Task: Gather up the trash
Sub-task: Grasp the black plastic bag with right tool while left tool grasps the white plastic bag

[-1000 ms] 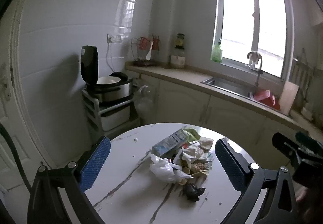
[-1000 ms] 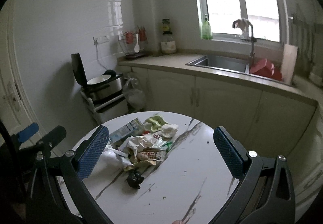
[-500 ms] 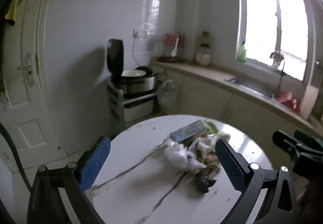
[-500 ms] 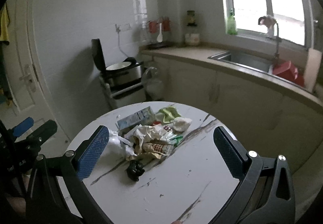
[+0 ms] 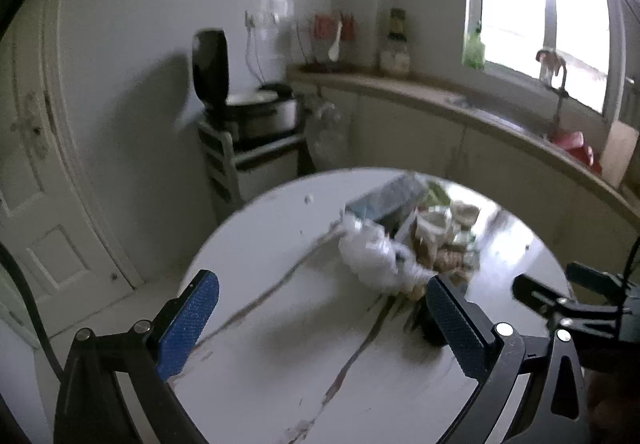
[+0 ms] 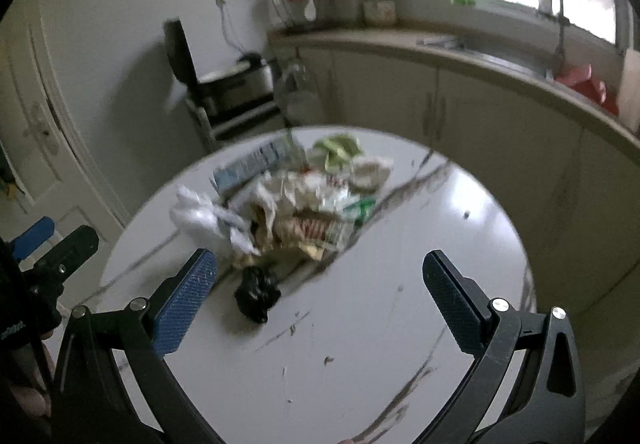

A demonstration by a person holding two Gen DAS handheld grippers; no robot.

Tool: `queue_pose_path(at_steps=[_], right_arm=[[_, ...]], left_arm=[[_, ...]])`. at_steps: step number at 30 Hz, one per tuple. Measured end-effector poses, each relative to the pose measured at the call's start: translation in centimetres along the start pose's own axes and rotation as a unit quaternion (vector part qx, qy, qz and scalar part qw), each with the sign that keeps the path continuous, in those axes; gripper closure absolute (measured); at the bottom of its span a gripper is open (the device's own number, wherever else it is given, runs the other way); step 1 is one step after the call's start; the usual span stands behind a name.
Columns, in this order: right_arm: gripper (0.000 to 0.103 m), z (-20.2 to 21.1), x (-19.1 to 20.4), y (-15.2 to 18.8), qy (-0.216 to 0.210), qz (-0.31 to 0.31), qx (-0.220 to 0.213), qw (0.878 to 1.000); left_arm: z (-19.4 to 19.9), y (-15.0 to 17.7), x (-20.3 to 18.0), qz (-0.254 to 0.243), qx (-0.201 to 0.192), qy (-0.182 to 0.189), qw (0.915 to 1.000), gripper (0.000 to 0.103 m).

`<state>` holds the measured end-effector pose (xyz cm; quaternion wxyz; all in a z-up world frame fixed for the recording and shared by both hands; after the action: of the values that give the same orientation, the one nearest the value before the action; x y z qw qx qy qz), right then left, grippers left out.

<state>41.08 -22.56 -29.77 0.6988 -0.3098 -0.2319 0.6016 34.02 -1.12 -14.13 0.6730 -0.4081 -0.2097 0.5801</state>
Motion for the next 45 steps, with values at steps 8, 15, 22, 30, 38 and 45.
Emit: queue_pose_path(at_steps=[8, 15, 22, 30, 38, 45], right_arm=[[0.016, -4.9, 4.2, 3.3, -0.002, 0.048, 0.069, 0.996], [0.052, -7.7, 7.0, 5.3, -0.015, 0.091, 0.103, 0.990], [0.071, -7.6, 5.3, 5.6, -0.021, 0.091, 0.098, 0.991], [0.071, -7.0, 2.0, 4.4, -0.048, 0.054, 0.093, 0.993], [0.071, -7.1, 0.8, 3.8, -0.058, 0.043, 0.091, 0.993], [0.071, -6.4, -0.1, 3.1, -0.062, 0.029, 0.081, 0.994]], left_arm=[[-3.7, 0.0, 4.0, 0.037, 0.029, 0.002, 0.9989, 0.001], [-6.4, -0.9, 5.5, 0.038, 0.047, 0.006, 0.9982, 0.001], [-9.3, -1.4, 4.0, 0.028, 0.056, 0.025, 0.9977, 0.001], [-12.6, -2.3, 2.1, 0.029, 0.057, 0.031, 0.9974, 0.001], [-17.4, -2.7, 1.0, 0.047, 0.078, 0.051, 0.9945, 0.048], [-17.1, -2.3, 1.3, 0.058, 0.077, 0.086, 0.9917, 0.066]])
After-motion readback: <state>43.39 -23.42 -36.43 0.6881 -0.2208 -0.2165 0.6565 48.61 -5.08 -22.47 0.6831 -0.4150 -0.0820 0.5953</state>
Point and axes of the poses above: each gripper's, at about its wrist camera, not at the fingertips, and z roughly against the way its jaws point, x to its left, y to its underside, the point moved 8 cm from there along -z, roughly the way its jaws point, and after that the axes turned 14 degrees about y, right-handed, at the moved point
